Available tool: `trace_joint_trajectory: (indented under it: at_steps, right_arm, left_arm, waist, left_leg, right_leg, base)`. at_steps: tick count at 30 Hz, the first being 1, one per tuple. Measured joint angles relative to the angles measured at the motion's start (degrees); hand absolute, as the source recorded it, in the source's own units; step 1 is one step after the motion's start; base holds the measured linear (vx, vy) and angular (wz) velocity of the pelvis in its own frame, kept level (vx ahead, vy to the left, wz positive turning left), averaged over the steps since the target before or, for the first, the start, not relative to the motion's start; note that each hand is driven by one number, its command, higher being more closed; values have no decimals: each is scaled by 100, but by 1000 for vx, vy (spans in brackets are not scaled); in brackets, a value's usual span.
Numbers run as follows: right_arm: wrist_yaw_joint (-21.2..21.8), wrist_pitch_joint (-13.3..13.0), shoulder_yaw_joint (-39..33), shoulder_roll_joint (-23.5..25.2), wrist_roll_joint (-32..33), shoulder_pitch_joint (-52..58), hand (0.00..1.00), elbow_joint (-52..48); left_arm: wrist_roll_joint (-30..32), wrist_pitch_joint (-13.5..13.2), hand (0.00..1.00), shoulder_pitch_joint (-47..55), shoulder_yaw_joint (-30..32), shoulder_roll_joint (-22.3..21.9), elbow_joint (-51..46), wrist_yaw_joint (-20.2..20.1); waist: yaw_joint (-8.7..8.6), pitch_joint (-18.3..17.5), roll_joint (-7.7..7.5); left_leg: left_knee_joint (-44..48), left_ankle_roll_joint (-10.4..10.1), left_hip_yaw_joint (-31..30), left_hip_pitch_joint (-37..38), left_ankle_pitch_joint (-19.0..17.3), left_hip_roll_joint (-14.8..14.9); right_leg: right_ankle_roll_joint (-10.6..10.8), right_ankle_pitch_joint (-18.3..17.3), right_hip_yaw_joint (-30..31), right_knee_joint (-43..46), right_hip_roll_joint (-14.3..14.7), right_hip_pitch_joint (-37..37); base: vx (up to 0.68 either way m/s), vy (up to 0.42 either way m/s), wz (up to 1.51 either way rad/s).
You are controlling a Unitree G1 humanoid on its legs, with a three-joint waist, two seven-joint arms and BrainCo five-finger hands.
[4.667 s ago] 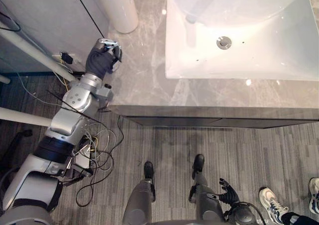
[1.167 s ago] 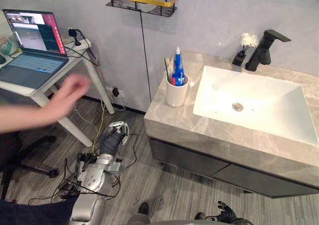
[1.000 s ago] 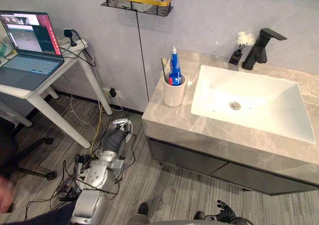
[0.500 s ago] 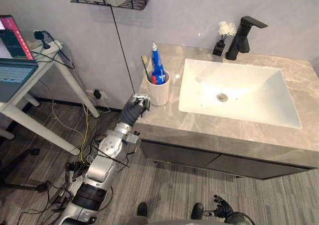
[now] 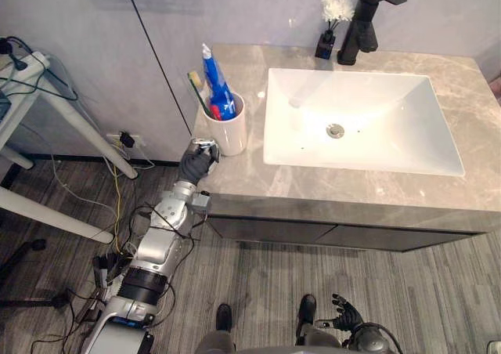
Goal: Organize washtable
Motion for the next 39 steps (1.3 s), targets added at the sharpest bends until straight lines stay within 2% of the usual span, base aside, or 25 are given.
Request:
trace_joint_trajectory:
  at_steps: [7,13,21,33,39]
  right_arm:
    - [-6,-4,4,9,3,-9,0,-181]
    - [-12,-16,9,13,12,-81,0,-313]
    - [-19,-44,9,14,47,-80,0,-423]
    - [-13,-71,6,24,46,-81,0,-405]
    - [-13,-71,8,27,46,-91,0,-401]
  left_arm:
    - [0,-108,100,-368,-4,50,73,53]
    - [1,-125,100,-1077,-10,368,414,183]
    - [-26,-214,100,-1297,30,508,437,298]
    - [-28,-87,100,-1225,-11,509,442,268]
    - [-105,-3,100,-1148,-86,509,440,163]
  waist:
    - [9,155,-2]
    - [-18,416,-1]
    - [-46,560,-5]
    - [-76,565,-2]
    - [-32,562,2]
  left_leg:
    - [17,5,44,-139,-6,-10]
    - [103,9,79,-301,-11,-18]
    - [174,18,124,-426,-18,-32]
    - [204,19,107,-306,-28,-31]
    - [276,17,50,-267,-33,-29]
  right_leg:
    - [2,26,53,1,-6,-166]
    - [-9,87,124,2,-7,-319]
    - [-30,157,215,3,-11,-467]
    - [-40,166,208,2,-10,-328]
    - [-43,168,164,2,-11,-228]
  base:
    - [2,3,-4]
    - [-13,5,-5]
    - [-6,5,-5]
    - [0,0,0]
    - [-10,5,3]
